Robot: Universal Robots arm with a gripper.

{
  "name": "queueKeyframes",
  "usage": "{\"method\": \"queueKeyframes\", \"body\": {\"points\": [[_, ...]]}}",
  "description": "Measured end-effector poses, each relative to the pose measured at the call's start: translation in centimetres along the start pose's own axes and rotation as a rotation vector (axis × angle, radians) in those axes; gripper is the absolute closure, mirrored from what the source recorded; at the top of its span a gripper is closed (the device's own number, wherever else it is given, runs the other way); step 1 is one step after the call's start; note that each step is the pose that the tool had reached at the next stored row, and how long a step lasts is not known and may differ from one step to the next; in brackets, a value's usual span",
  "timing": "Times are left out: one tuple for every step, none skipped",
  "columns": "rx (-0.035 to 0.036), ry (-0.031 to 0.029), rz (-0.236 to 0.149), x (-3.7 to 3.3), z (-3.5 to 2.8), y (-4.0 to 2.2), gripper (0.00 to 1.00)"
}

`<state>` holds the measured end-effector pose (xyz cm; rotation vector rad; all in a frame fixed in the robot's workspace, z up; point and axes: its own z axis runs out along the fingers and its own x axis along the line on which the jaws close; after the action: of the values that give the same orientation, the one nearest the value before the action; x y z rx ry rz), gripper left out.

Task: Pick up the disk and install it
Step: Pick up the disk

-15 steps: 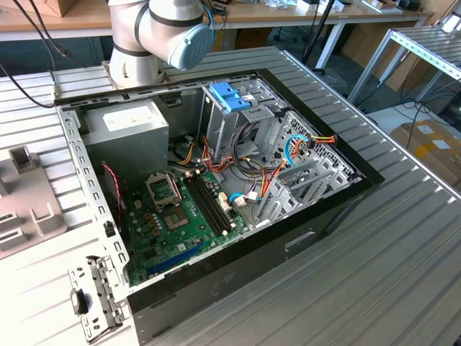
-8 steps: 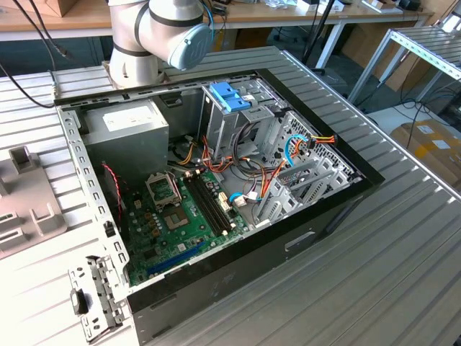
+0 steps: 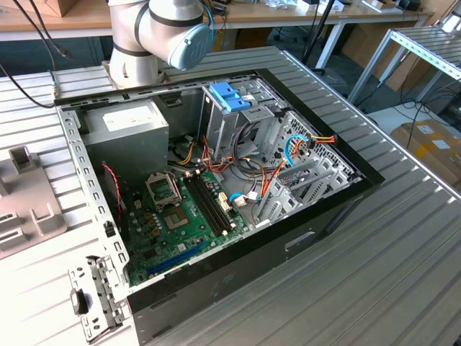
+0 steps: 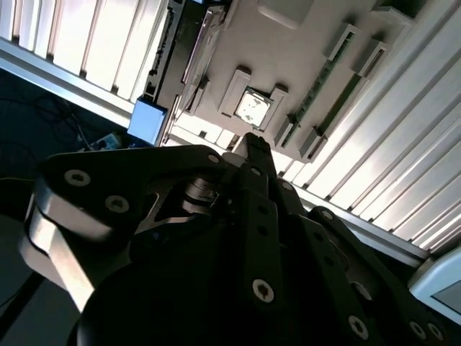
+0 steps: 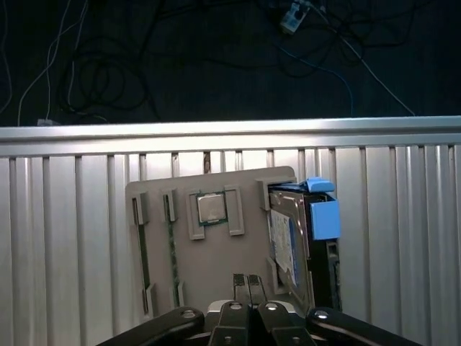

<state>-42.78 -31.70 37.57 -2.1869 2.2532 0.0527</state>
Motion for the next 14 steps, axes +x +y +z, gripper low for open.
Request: {"method": "queueKeyframes", "body": {"points": [[-0.0001,0.0001,-0.004,0.0,0.0,0.0,0.89],[-0.0003,0.0003,-0.012,0.0,0.0,0.0,0.89],[-0.0004,0.0004,-0.017,0.0,0.01,0.0,0.89],[-0.0005,0.0005,-0.021,0.0,0.01,0.0,0.89],[-0.0006,0.0006,-0.026,0.0,0.01,0.0,0.89],[-0.0007,0.0007,-0.03,0.0,0.01,0.0,0.89],[-0.0009,0.0009,-0.037,0.0,0.01,0.0,0.89],[-0.001,0.001,-0.043,0.0,0.01,0.0,0.89],[-0.0011,0.0011,-0.046,0.0,0.01,0.0,0.89],[-0.0012,0.0012,-0.051,0.0,0.02,0.0,0.89],[-0.0014,0.0013,-0.055,0.0,0.02,0.0,0.89],[-0.0015,0.0015,-0.064,0.0,0.02,0.0,0.89],[-0.0018,0.0017,-0.072,0.0,0.02,0.0,0.89],[-0.0019,0.0019,-0.079,0.0,0.03,0.0,0.89]]}}
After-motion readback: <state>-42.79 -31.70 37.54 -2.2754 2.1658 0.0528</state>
